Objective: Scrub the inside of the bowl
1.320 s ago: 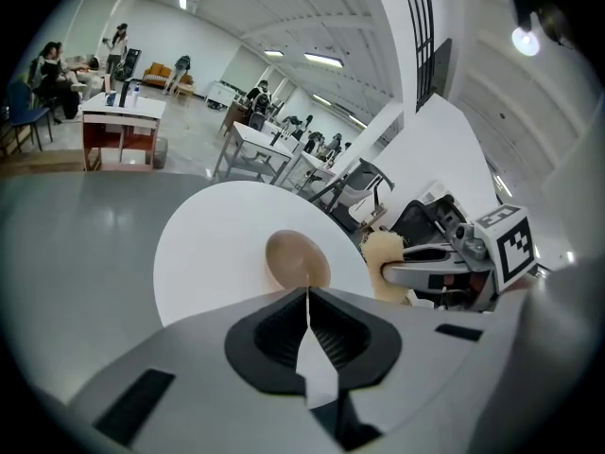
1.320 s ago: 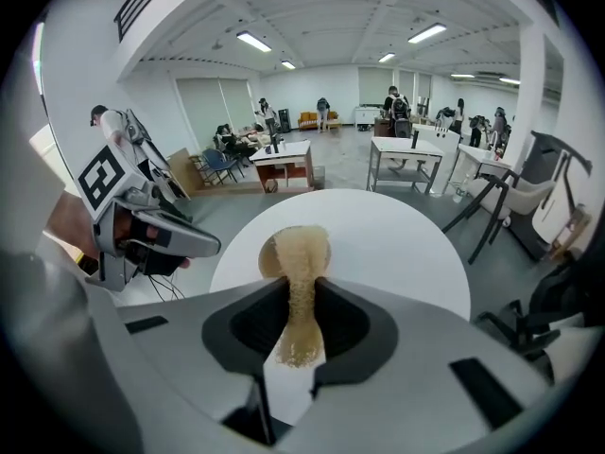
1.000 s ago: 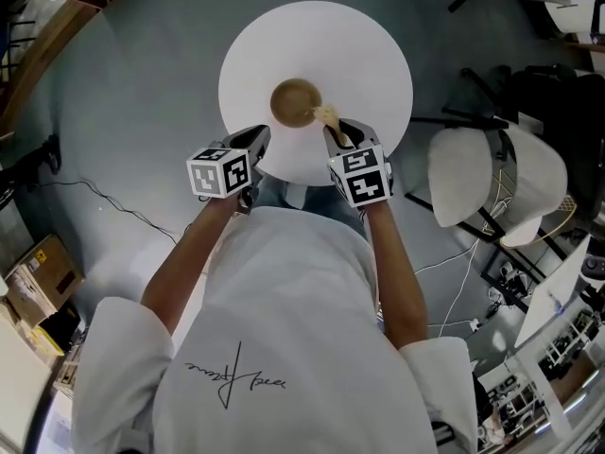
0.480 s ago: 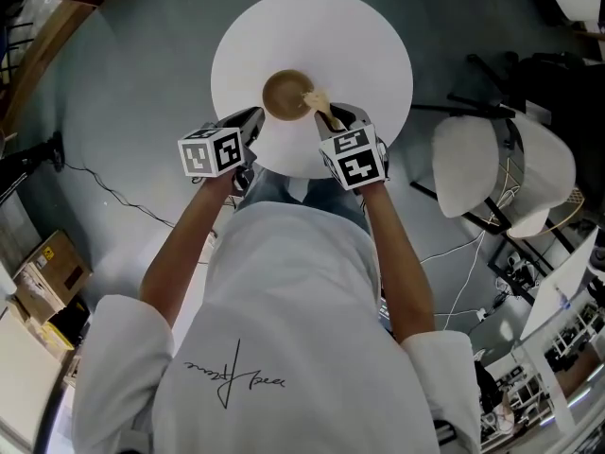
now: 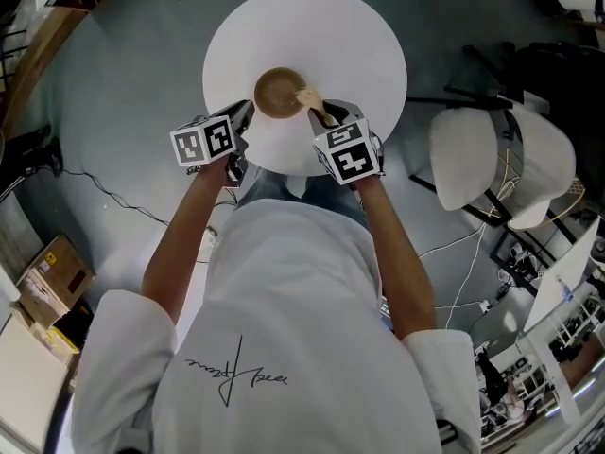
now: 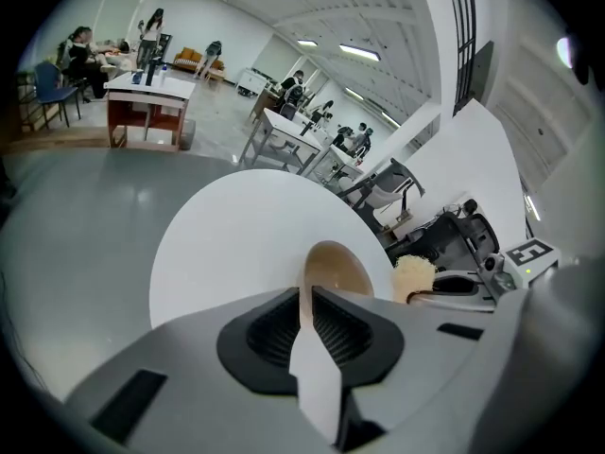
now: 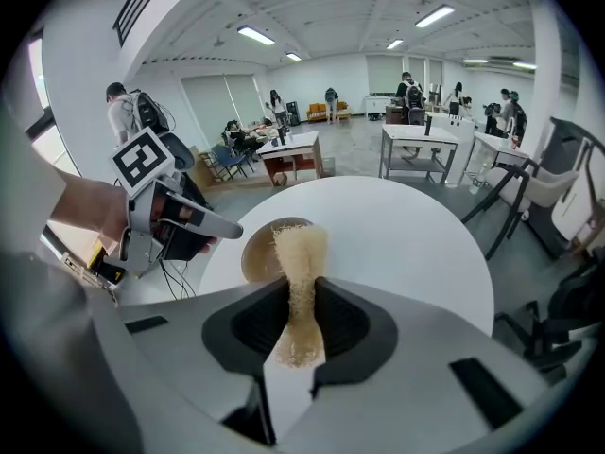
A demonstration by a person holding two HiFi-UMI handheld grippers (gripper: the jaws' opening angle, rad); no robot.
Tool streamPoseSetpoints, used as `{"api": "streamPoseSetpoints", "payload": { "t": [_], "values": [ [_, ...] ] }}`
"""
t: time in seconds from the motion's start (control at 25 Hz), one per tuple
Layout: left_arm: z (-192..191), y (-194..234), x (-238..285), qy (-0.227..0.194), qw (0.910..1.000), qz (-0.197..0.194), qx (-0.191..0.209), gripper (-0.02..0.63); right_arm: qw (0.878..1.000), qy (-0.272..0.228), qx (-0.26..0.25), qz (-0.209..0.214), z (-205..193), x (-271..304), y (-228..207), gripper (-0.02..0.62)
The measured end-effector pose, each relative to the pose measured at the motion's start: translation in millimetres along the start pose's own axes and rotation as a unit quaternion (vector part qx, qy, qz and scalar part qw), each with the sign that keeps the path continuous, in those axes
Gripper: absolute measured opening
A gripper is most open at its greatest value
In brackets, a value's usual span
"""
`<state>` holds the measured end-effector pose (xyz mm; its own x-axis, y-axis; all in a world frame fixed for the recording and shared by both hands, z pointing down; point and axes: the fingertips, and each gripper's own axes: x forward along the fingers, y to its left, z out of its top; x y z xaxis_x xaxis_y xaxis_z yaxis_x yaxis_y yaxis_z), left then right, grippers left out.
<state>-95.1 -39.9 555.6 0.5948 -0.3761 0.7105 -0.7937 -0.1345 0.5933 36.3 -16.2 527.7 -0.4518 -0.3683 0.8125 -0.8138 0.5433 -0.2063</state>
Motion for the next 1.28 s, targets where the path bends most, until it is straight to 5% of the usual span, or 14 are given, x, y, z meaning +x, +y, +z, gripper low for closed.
{"api": "streamPoseSetpoints", "payload": {
  "t": [1.28],
  "values": [
    [14, 2, 29, 0.031, 0.9986, -0.021, -0.037, 0.061, 1.000, 0.001, 0.016, 0.006, 2, 29, -19, 0.083]
  ]
}}
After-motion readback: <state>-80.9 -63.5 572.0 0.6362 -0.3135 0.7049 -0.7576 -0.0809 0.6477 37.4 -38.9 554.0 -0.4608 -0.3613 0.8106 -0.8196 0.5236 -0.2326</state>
